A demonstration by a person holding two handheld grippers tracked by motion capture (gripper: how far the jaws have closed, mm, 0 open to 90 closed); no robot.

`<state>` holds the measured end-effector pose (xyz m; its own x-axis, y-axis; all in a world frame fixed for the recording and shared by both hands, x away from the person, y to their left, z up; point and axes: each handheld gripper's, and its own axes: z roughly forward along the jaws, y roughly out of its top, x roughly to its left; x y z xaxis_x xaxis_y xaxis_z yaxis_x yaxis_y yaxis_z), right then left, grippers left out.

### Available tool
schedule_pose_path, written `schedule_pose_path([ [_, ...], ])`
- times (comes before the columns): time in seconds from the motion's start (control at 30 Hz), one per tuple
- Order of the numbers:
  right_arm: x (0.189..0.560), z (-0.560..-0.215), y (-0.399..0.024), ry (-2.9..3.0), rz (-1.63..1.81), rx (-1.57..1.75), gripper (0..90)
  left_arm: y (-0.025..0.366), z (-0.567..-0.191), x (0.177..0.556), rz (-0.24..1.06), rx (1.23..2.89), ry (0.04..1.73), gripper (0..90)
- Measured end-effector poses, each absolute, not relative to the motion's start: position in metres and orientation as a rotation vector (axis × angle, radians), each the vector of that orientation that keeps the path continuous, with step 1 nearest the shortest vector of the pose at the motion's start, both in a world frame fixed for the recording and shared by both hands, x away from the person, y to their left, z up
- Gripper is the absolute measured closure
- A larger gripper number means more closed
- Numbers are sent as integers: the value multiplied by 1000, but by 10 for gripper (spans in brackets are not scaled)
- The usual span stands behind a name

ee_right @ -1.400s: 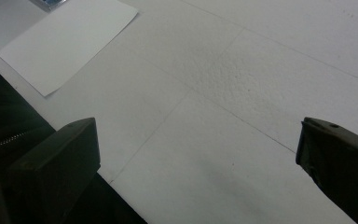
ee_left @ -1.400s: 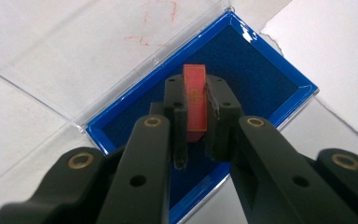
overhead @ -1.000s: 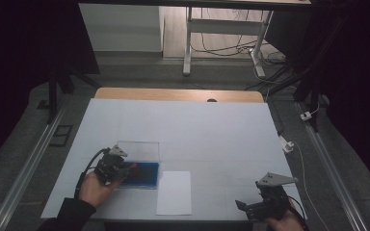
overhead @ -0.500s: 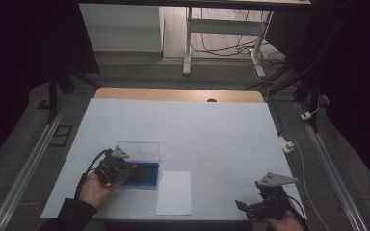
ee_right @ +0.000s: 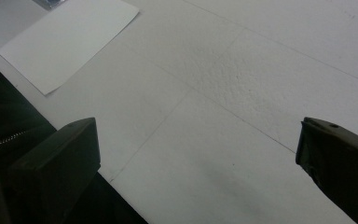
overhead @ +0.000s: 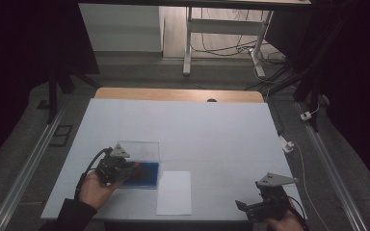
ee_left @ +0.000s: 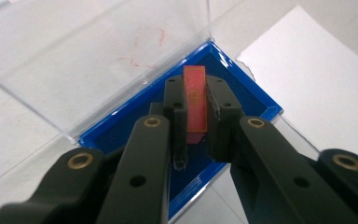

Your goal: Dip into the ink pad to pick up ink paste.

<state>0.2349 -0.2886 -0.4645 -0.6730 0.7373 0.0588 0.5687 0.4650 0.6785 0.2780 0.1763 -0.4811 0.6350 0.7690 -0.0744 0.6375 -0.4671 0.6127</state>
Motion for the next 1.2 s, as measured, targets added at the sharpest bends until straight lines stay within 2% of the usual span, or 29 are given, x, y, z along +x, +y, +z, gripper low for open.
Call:
schedule_pose_path([
  [0.8, 235, -465, -288, 2478, 996, 1124, 0, 169, -492, 280, 246, 2292, 1112, 805],
  [1.2, 235, -465, -287, 2481, 995, 1126, 0, 154, -493, 270, 398, 2358, 1073, 807],
])
